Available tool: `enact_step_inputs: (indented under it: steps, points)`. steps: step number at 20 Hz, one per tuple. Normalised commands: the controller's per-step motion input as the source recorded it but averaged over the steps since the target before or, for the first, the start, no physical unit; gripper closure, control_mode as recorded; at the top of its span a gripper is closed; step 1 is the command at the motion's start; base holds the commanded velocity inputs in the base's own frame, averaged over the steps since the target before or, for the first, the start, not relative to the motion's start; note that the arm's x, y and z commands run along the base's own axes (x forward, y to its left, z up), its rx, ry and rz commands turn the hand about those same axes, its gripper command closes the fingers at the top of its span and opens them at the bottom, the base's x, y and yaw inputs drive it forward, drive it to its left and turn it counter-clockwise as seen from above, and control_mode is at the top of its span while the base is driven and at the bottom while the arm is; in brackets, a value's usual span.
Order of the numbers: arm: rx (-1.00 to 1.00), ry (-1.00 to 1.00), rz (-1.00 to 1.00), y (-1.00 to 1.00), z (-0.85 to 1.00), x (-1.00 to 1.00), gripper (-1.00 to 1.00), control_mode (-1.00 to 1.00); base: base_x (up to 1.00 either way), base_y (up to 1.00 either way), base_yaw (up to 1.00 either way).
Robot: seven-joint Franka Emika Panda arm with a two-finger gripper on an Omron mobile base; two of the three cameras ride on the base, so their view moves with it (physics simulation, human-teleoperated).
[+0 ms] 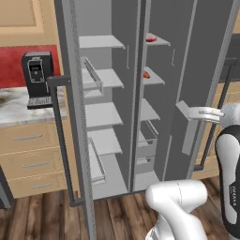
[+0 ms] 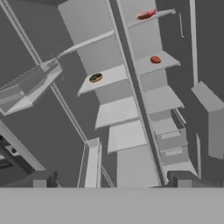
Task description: There's a steak in the fridge that needs to be moved to the freezer for freezing. Pick up the steak from the fridge, place it on any shelf in the freezer, and close the fridge and freezer doors when done.
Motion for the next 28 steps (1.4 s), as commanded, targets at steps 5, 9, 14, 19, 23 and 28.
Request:
enact_step_inputs:
  steps: [5,9,14,19,23,28]
  points:
    - [0.0,-0.19,0.0,-0.96,0.0,0.03,-1.0,-1.0,0.0,0.0,0.0]
    - [0.0,-0.15,0.01,-0.82,-0.24,0.37,-1.0,-1.0,0.0,0.0,0.0]
    - [-0.05,-0.43,0.05,-0.74,-0.33,0.18,-1.0,-1.0,0.0,0.0,0.0]
    - [-0.1,-0.36,0.01,-0.86,-0.15,0.05,-1.0,-1.0,0.0,0.0,0.0]
    - [-0.02,-0.19,0.04,-0.96,-0.1,0.17,-1.0,-1.0,0.0,0.0,0.0]
    - [0.02,0.0,0.15,-0.86,-0.18,0.49,-1.0,-1.0,0.0,0.0,0.0]
